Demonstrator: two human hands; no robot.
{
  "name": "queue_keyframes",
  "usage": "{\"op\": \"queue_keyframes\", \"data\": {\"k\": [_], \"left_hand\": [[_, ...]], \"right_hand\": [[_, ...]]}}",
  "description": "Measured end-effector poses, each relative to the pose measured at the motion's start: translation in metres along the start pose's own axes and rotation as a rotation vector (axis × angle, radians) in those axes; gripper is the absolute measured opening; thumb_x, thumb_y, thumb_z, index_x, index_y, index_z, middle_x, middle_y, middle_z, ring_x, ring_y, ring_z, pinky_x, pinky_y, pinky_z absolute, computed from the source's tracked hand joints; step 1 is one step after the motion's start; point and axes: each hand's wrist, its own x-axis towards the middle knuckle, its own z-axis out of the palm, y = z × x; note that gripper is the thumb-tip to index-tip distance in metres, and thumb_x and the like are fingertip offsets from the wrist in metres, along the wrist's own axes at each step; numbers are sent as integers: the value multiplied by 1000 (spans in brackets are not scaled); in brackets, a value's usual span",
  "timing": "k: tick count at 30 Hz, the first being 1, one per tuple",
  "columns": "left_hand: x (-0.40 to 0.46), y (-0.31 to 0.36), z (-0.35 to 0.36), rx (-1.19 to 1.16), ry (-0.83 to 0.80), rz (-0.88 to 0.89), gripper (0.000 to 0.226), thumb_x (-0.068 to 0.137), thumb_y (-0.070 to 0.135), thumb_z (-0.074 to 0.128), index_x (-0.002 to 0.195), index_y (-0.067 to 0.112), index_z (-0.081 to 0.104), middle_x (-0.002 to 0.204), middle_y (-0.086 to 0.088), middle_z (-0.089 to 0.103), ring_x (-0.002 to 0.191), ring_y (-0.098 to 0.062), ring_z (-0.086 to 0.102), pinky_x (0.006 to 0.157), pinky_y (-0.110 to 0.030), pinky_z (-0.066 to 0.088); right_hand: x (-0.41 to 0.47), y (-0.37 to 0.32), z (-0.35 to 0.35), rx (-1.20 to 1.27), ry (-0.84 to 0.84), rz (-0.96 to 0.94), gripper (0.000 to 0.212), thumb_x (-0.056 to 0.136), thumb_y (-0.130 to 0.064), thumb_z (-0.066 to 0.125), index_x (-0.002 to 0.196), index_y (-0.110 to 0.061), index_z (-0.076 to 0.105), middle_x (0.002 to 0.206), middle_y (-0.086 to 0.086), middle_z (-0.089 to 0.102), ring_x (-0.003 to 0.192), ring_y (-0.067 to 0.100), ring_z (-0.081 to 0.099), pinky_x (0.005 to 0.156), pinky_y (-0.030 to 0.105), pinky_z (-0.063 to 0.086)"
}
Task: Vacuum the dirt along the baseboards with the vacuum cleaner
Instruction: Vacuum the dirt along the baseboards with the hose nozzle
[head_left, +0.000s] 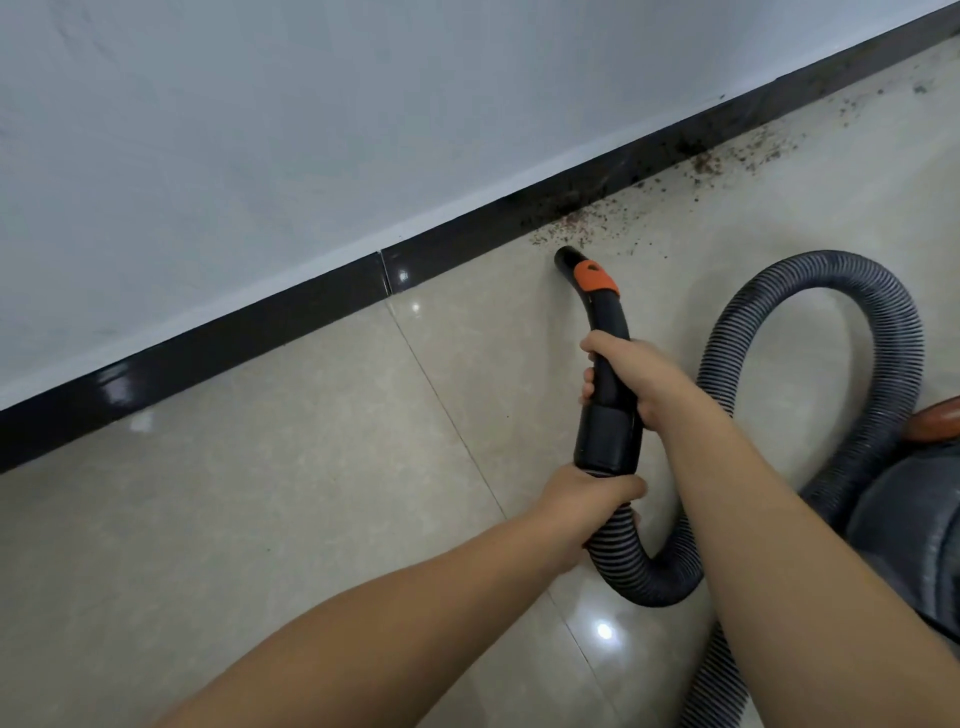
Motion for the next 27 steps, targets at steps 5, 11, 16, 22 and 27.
{"op": "queue_keyframes", "data": {"k": [5, 11, 16, 22, 27], "left_hand": [[0, 8, -6, -24, 8, 19, 16, 83, 11, 67, 95, 10, 57, 74, -9, 62, 48, -10, 60, 44, -15, 49], [1, 16, -15, 12, 0, 14, 15, 83, 13, 68, 93, 10, 57, 73, -10, 63, 52, -13, 60, 45, -16, 49], [0, 16, -32, 69, -28, 17, 14, 83, 13, 67, 92, 11, 56, 76, -11, 64, 59, -16, 62, 55, -21, 53], [3, 14, -21, 139, -92, 13, 14, 83, 12, 67, 91, 13, 56, 77, -11, 64, 54, -12, 61, 50, -16, 51], [13, 14, 0, 145, -128, 13, 15, 82, 12, 68, 90, 15, 56, 75, -8, 62, 57, -13, 62, 53, -19, 52]], "right_hand": [[0, -8, 11, -29, -22, 0, 13, 88, -14, 60, 84, -8, 49, 58, 7, 52, 39, 17, 51, 47, 26, 51], [3, -12, 19, -23, -2, -16, 13, 88, -13, 60, 84, -7, 49, 56, 7, 52, 38, 17, 51, 47, 26, 51], [6, -7, 27, 27, 28, -29, 12, 87, -13, 61, 84, -7, 51, 59, 8, 53, 39, 17, 52, 48, 27, 51], [10, 4, 1, 94, 127, -22, 14, 86, -15, 62, 88, -7, 51, 57, 8, 54, 38, 17, 53, 49, 29, 51], [12, 1, -25, 126, 163, -12, 15, 86, -16, 62, 85, -9, 48, 55, 6, 52, 38, 16, 52, 49, 28, 51]]}}
